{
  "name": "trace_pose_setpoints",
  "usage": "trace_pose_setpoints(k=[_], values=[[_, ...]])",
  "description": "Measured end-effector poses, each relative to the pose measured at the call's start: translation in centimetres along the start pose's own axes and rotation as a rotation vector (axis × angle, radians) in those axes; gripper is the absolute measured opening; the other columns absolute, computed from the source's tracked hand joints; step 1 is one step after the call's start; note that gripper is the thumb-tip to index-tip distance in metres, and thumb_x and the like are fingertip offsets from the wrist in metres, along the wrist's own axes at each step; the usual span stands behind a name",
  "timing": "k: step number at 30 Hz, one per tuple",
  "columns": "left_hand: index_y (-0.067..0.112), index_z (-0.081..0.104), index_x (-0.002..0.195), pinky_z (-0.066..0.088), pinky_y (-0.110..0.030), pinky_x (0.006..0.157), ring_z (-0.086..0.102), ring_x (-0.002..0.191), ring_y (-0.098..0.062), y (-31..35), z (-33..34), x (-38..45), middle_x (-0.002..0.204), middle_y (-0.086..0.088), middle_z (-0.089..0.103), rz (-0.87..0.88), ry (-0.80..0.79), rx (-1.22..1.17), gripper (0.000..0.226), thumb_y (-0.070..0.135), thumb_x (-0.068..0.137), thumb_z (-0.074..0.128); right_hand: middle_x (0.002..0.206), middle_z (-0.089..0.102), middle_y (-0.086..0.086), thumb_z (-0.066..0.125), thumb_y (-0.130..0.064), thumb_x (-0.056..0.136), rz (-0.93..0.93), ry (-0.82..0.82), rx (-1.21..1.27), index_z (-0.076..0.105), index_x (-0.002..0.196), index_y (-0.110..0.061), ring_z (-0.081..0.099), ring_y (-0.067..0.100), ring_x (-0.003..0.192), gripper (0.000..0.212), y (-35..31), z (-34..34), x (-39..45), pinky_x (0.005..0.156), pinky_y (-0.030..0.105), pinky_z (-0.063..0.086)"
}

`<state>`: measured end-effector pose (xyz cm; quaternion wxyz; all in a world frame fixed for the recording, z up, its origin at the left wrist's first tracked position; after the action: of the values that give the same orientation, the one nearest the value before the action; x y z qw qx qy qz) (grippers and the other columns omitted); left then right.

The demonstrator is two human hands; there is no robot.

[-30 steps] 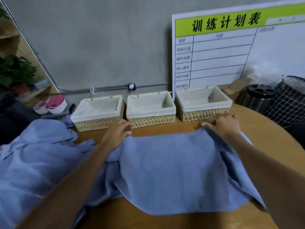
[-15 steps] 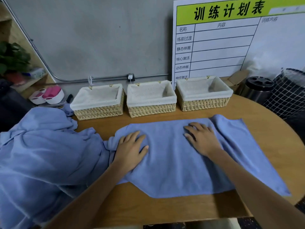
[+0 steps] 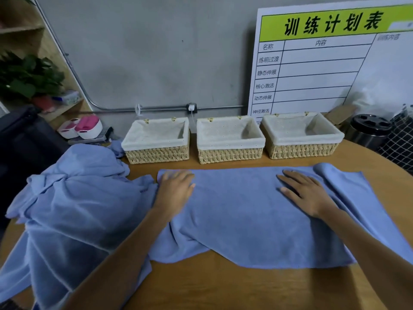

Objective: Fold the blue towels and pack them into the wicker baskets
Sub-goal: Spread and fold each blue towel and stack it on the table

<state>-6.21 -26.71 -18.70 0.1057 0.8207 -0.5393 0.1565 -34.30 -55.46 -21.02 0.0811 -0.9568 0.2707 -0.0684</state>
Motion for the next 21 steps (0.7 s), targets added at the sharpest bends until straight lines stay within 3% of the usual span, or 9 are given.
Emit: trace_pose_setpoints(k=[2, 4, 6, 8, 11, 15, 18, 21], values=[[0.010, 0.064, 0.127, 0.046, -0.046, 0.104, 0.059, 0.124, -0.029, 2.8, 0.6, -1.4, 0.136, -0.009, 0.061, -0.048, -0.079, -0.176, 0.066, 0.051, 0.095, 0.025, 0.161, 0.027, -0.014, 0.001, -0.082, 0.082, 0.000, -0.014, 0.000, 0.032, 0.152, -0.042, 0.022, 0.010, 0.149, 0.087, 0.1, -0.1, 0.1, 0.120, 0.038, 0.017], [0.018, 0.041, 0.151, 0.025, -0.043, 0.120, 0.029, 0.148, -0.024, 3.7, 1.5, -2.9, 0.161, -0.003, 0.031, -0.136, -0.272, -0.188, 0.085, 0.065, 0.088, 0.008, 0.162, 0.024, -0.015, -0.001, -0.085, 0.080, -0.007, -0.037, -0.001, 0.029, 0.153, -0.043, 0.020, 0.009, 0.149, 0.089, 0.4, 0.1, 0.1, 0.121, 0.039, 0.016], [0.030, 0.021, 0.159, 0.008, -0.044, 0.123, 0.006, 0.155, -0.021, 4.2, 1.7, -3.9, 0.168, 0.004, 0.007, -0.146, -0.351, -0.135, 0.093, 0.079, 0.084, -0.002, 0.162, 0.022, -0.016, -0.005, -0.087, 0.077, -0.002, -0.045, 0.006, 0.026, 0.153, -0.045, 0.019, 0.009, 0.150, 0.092, 1.3, 0.1, 0.0, 0.122, 0.039, 0.015], [0.036, 0.012, 0.159, -0.001, -0.048, 0.123, -0.007, 0.155, -0.020, 5.2, 1.2, -4.8, 0.168, 0.008, -0.005, -0.074, -0.387, -0.124, 0.097, 0.085, 0.078, -0.007, 0.162, 0.021, -0.017, -0.006, -0.088, 0.076, -0.013, -0.061, 0.006, 0.025, 0.153, -0.045, 0.019, 0.009, 0.150, 0.093, 2.3, -0.2, -0.4, 0.122, 0.039, 0.015], [0.042, 0.017, 0.157, -0.004, -0.050, 0.122, -0.010, 0.154, -0.019, 5.8, 0.8, -5.7, 0.168, 0.012, -0.004, -0.050, -0.340, -0.149, 0.089, 0.085, 0.081, 0.000, 0.162, 0.023, -0.017, -0.003, -0.085, 0.078, -0.021, -0.050, -0.016, 0.026, 0.152, -0.045, 0.020, 0.009, 0.149, 0.089, 3.4, -0.4, -0.9, 0.122, 0.038, 0.016], [0.041, 0.026, 0.155, 0.012, -0.052, 0.122, 0.003, 0.155, -0.021, 3.1, 1.7, -4.0, 0.167, 0.008, 0.009, -0.223, -0.297, -0.236, 0.094, 0.088, 0.079, -0.001, 0.161, 0.025, -0.017, -0.006, -0.088, 0.078, -0.043, -0.043, -0.018, 0.027, 0.152, -0.046, 0.021, 0.008, 0.149, 0.091, 4.7, -0.8, -1.1, 0.121, 0.037, 0.017], [0.034, 0.035, 0.154, 0.024, -0.053, 0.118, 0.018, 0.153, -0.021, 0.6, 2.1, -3.5, 0.165, 0.006, 0.022, -0.240, -0.183, -0.275, 0.083, 0.082, 0.090, 0.011, 0.161, 0.024, -0.018, -0.007, -0.088, 0.076, -0.032, -0.046, -0.020, 0.025, 0.152, -0.047, 0.020, 0.007, 0.149, 0.092, 5.3, -1.1, -1.6, 0.121, 0.035, 0.016], [0.035, 0.030, 0.155, 0.015, -0.054, 0.122, 0.014, 0.154, -0.024, 0.5, 2.1, -4.0, 0.165, 0.007, 0.019, -0.219, -0.235, -0.228, 0.091, 0.085, 0.085, 0.000, 0.162, 0.022, -0.016, -0.011, -0.089, 0.073, -0.013, -0.052, -0.043, 0.024, 0.153, -0.045, 0.020, 0.009, 0.149, 0.098, 5.3, -0.9, -1.9, 0.121, 0.036, 0.017]])
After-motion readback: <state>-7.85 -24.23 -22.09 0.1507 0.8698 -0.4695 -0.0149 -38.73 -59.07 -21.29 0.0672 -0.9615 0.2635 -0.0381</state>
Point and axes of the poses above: each hand's wrist, its own x-axis towards the middle knuckle, its own z-axis out of the palm, y = z × x, the point moved 4 cm from there along x, towards the middle knuckle
